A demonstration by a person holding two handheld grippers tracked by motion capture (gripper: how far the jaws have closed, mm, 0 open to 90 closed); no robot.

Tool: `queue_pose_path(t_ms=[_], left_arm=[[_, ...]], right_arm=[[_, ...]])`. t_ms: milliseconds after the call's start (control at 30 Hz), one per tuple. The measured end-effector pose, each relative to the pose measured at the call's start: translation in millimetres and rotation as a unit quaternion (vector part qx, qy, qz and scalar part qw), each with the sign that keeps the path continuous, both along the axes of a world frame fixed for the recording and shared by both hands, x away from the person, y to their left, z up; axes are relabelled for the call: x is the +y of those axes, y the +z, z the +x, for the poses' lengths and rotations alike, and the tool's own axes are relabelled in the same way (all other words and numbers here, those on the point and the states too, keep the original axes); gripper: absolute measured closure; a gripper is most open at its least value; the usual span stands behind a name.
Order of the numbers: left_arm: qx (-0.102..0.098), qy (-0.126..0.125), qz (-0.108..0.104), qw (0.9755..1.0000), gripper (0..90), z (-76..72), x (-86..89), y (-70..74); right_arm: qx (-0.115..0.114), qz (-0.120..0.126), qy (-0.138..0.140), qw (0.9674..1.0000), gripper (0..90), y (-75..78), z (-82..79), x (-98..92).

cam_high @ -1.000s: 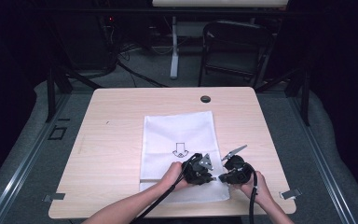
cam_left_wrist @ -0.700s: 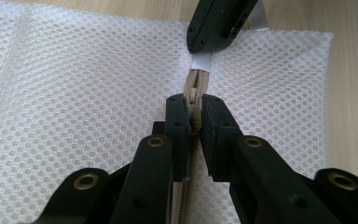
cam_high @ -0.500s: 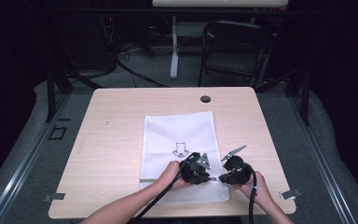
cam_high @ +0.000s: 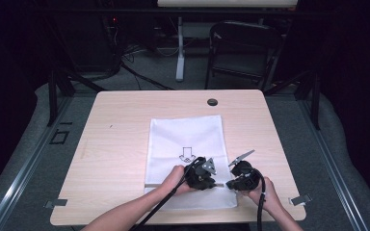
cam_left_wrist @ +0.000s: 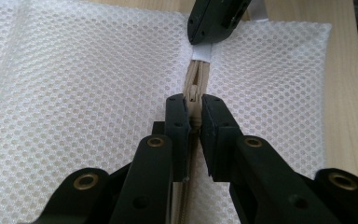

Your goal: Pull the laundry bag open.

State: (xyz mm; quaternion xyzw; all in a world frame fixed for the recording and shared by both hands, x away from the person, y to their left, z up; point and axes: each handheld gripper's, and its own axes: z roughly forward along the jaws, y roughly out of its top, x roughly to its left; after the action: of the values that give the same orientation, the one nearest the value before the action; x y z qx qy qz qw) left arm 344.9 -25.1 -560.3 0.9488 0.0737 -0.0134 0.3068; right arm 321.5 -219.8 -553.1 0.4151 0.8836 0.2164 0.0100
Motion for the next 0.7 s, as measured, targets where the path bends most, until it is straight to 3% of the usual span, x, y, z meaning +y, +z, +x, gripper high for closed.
queue_pose_path(t_ms=[100, 700], left_arm=[[0.001, -0.002, 0.002, 1.0000, 81.7, 0.1, 1.7, 0.2], [0.002, -0.002, 0.002, 1.0000, 81.8, 0.4, 13.6, 2.3]], right_arm=[[0.001, 0.009, 0.001, 1.0000, 90.0, -0.4, -0.2, 0.7], [-0.003, -0.002, 0.011, 0.9999, 90.0, -0.2, 0.2, -1.0]])
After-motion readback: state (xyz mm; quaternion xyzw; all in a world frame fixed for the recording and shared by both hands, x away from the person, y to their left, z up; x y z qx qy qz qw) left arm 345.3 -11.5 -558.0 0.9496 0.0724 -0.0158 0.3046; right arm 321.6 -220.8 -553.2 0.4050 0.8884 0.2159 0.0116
